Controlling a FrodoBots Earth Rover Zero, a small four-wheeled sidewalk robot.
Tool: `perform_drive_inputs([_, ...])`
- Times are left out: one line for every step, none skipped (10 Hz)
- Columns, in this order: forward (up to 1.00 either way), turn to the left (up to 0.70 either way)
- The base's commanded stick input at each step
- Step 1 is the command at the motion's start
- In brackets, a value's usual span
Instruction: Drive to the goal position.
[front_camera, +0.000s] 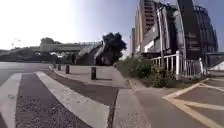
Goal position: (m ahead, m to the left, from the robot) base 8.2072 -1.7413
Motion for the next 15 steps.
perform_drive_inputs([0.70, 0.00])
perform_drive_inputs([0.70, 0.00])
perform_drive_inputs([0.70, 0.00])
perform_drive_inputs([0.70, 0.00])
perform_drive_inputs([0.70, 0.00])
perform_drive_inputs([0.70, 0.00])
perform_drive_inputs([0.70, 0.00])
perform_drive_inputs([0.70, 0.00])
perform_drive_inputs([0.70, 0.00])
perform_drive_inputs([0.70, -0.01])
perform_drive_inputs([0.70, -0.04])
perform_drive_inputs([0.70, -0.12])
perform_drive_inputs([0.70, -0.12])
perform_drive_inputs([0.70, -0.12])
perform_drive_inputs([0.70, -0.12])
